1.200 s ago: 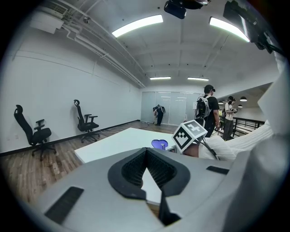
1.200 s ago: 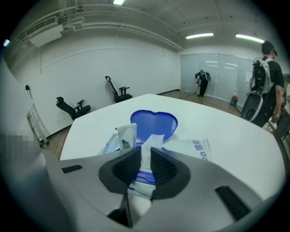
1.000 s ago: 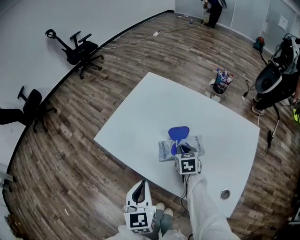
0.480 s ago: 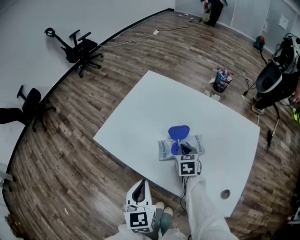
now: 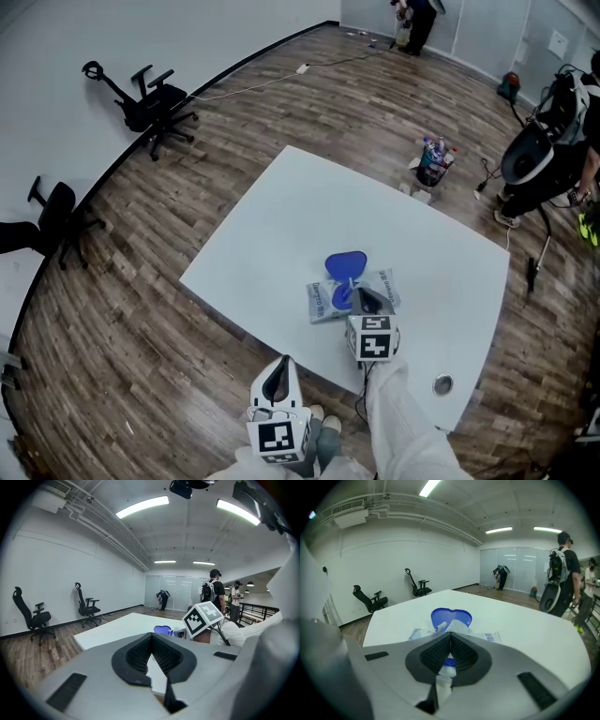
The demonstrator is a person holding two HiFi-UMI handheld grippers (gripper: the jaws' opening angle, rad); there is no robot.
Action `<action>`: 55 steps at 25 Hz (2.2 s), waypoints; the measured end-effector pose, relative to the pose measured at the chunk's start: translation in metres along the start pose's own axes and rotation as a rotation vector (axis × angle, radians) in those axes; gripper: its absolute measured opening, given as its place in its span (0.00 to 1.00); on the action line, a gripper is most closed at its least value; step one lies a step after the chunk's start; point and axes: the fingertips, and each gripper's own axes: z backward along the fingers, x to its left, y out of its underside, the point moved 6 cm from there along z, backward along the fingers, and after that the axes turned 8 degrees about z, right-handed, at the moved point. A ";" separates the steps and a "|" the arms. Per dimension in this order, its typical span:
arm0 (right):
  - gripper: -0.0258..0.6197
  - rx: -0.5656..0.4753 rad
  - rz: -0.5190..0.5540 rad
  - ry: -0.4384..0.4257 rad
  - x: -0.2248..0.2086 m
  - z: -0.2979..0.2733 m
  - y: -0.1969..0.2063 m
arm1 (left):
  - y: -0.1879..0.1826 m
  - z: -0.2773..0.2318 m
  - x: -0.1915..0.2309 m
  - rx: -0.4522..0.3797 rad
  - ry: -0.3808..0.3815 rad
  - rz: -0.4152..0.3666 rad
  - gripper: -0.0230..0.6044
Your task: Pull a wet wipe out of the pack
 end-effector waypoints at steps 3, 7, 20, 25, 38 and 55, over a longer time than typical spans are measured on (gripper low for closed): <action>0.05 -0.016 0.007 0.004 0.000 0.008 -0.003 | 0.000 -0.001 -0.004 -0.007 0.010 -0.002 0.04; 0.05 -0.032 0.017 0.009 -0.001 0.015 -0.006 | -0.003 -0.002 -0.011 -0.014 0.016 0.003 0.04; 0.05 -0.109 0.031 0.028 -0.005 0.036 -0.037 | -0.015 0.002 -0.021 -0.051 0.037 0.004 0.04; 0.05 -0.136 0.036 0.036 -0.007 0.047 -0.047 | -0.020 0.005 -0.025 -0.060 0.038 0.015 0.04; 0.05 -0.209 0.027 0.063 -0.011 0.089 -0.063 | -0.030 0.015 -0.038 -0.107 0.074 0.004 0.04; 0.05 -0.301 -0.007 0.095 -0.009 0.192 -0.041 | -0.038 0.039 -0.073 -0.161 0.136 -0.037 0.04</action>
